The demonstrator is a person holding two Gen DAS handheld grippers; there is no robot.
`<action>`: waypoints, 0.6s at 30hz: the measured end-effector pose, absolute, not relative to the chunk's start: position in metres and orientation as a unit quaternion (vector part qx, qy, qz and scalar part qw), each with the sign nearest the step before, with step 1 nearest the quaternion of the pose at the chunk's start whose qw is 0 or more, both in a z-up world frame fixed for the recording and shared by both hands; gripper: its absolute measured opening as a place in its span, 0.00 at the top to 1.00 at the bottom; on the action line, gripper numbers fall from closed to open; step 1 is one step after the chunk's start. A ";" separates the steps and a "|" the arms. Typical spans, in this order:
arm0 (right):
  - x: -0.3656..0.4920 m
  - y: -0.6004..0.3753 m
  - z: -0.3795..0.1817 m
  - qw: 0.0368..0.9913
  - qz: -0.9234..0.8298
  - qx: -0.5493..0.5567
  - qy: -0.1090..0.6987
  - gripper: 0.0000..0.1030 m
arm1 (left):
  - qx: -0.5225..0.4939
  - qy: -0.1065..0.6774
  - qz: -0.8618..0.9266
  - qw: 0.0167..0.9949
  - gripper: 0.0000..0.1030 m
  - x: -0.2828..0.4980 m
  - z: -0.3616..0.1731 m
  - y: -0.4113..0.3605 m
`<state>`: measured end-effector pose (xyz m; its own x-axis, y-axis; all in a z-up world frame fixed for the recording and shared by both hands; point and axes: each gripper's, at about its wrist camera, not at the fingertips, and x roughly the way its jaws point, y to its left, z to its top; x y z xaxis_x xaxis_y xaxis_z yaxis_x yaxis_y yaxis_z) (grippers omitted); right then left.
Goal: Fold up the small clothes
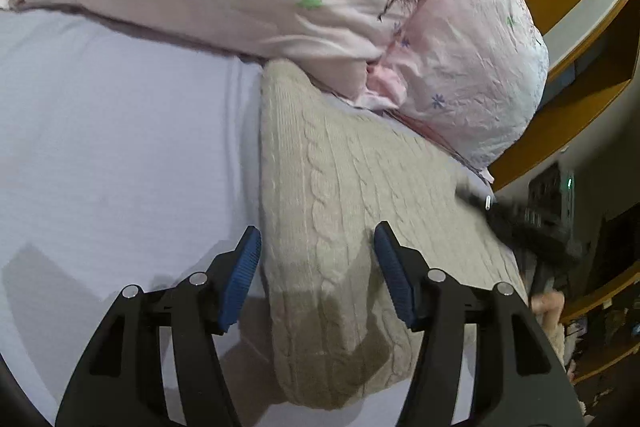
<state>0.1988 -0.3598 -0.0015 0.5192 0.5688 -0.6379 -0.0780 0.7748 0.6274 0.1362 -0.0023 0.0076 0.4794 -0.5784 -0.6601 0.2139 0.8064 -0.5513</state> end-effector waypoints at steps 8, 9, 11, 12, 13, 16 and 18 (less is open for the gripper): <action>0.203 -0.340 0.022 0.880 0.088 0.145 0.445 0.67 | -0.183 0.442 -0.228 0.848 0.41 0.128 0.010 -0.011; 0.194 -0.342 0.032 0.887 0.086 0.150 0.429 0.53 | -0.182 0.438 -0.226 0.851 0.40 0.125 0.013 -0.008; 0.164 -0.350 0.055 0.890 0.139 0.181 0.395 0.28 | -0.176 0.427 -0.217 0.860 0.29 0.116 0.019 0.000; 0.151 -0.348 0.063 0.883 0.177 0.193 0.389 0.23 | -0.170 0.418 -0.209 0.868 0.24 0.107 0.023 0.005; 0.135 -0.341 0.069 0.869 0.229 0.200 0.390 0.23 | -0.164 0.410 -0.198 0.875 0.16 0.100 0.026 0.008; 0.116 -0.316 0.062 0.843 0.282 0.186 0.419 0.17 | -0.139 0.395 -0.173 0.892 0.07 0.080 0.031 0.013; 0.118 -0.304 0.034 0.831 0.257 0.168 0.463 0.14 | -0.117 0.395 -0.159 0.897 0.03 0.068 0.031 0.011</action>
<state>0.1183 -0.3036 0.0335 0.4387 0.5831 -0.6838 -0.2710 0.8113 0.5180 0.0679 0.0110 0.0313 0.6375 -0.3775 -0.6716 0.1929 0.9222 -0.3352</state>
